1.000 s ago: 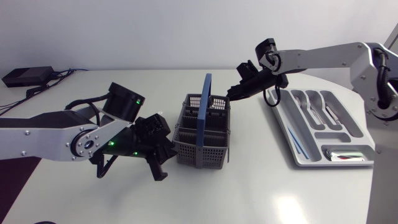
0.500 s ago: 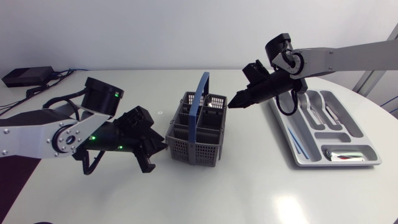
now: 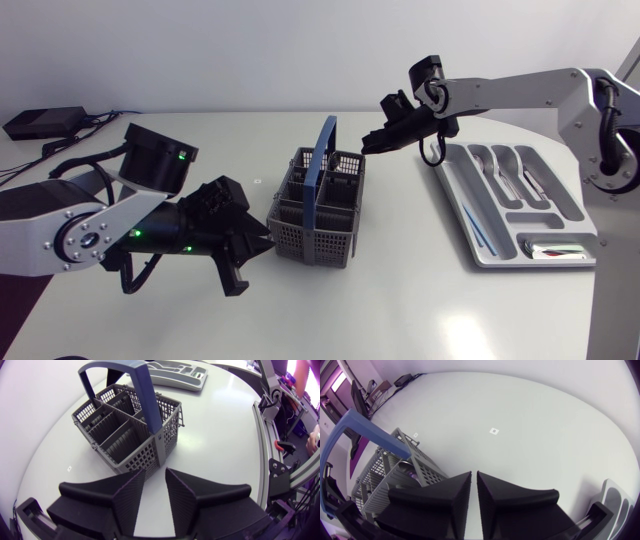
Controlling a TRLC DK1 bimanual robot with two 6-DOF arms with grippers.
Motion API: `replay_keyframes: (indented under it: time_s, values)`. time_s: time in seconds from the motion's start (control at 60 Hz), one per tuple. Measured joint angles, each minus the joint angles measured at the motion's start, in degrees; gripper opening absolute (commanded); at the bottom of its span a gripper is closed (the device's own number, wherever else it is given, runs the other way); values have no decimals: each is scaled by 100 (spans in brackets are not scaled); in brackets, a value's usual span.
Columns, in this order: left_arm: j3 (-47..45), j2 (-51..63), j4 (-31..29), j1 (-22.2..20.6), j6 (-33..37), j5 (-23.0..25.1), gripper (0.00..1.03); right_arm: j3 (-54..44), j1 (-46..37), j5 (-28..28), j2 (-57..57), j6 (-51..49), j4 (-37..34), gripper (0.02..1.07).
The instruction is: Unload the cutlery basket into the drawer organizer.
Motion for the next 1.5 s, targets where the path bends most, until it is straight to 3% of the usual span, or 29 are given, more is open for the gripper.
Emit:
replay_keyframes:
  time_s: [0.15, 0.317, 0.55, 0.733, 1.05, 1.5]
  values:
    - [-68, -4, -35, 28, 2, 2, 33, -46, 20, -238, 13, -31, -247, 18]
    - [-173, -13, -55, 223, 59, 0, 33, -791, 111, -415, -490, -79, -247, 18]
    - [-330, -330, -234, 446, 168, 9, 33, -1746, 457, -380, -1394, -160, -96, 18]
    - [-490, -361, -240, 802, 396, 17, 33, -1746, 466, -356, -1394, -157, -68, 18]
    - [-511, 17, 94, 1016, 457, 15, 33, -1727, 682, -280, -1298, -162, -37, 18]
    - [-363, 763, 782, 1427, 540, -52, 33, -3134, 857, -68, -2404, -181, 55, 18]
